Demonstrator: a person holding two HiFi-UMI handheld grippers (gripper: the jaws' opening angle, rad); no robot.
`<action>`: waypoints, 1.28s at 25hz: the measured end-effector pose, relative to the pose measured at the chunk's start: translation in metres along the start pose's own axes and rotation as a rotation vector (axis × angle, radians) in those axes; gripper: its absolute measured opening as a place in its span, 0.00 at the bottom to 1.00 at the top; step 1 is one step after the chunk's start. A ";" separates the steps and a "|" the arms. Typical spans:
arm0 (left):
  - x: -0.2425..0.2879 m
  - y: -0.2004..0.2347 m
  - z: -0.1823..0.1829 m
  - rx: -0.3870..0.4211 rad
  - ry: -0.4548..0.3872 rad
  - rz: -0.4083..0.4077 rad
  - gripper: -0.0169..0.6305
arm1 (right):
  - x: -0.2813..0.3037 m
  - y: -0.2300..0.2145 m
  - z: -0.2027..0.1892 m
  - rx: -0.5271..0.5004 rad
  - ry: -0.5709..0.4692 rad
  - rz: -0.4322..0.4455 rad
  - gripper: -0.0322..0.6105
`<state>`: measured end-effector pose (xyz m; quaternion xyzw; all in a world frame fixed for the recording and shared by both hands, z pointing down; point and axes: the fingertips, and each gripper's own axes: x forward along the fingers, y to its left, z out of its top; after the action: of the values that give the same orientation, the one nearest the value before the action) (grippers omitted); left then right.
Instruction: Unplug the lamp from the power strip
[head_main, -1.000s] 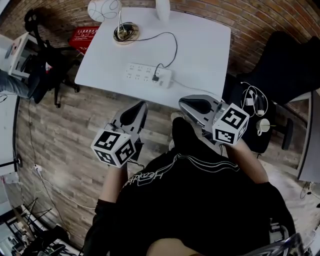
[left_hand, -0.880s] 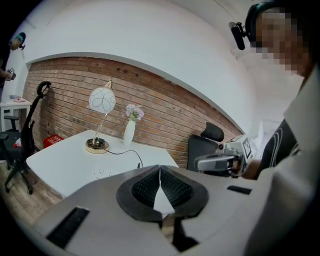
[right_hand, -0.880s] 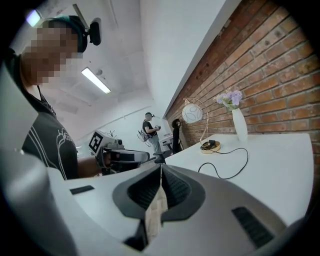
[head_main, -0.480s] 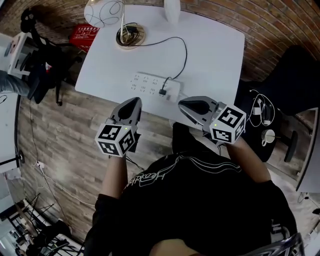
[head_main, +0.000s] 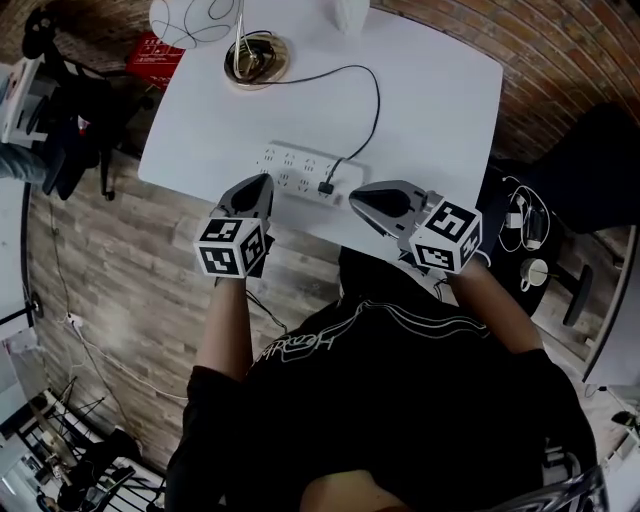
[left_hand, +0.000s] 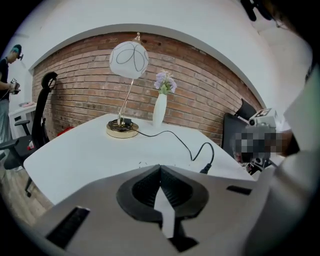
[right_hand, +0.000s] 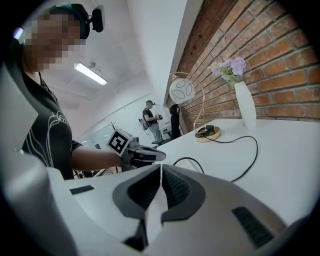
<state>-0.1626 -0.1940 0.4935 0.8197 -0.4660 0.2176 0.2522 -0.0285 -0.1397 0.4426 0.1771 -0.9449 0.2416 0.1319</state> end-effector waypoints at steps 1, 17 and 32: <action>0.005 0.004 -0.002 0.014 0.009 0.009 0.03 | 0.002 -0.004 -0.001 -0.002 0.005 0.001 0.05; 0.034 0.014 -0.020 0.096 0.060 0.029 0.03 | 0.040 -0.017 -0.023 -0.138 0.098 0.036 0.14; 0.034 0.014 -0.019 0.108 0.049 0.020 0.03 | 0.075 -0.023 -0.031 -0.321 0.134 -0.022 0.11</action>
<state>-0.1611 -0.2108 0.5315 0.8219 -0.4552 0.2651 0.2167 -0.0822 -0.1633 0.5030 0.1479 -0.9584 0.0975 0.2237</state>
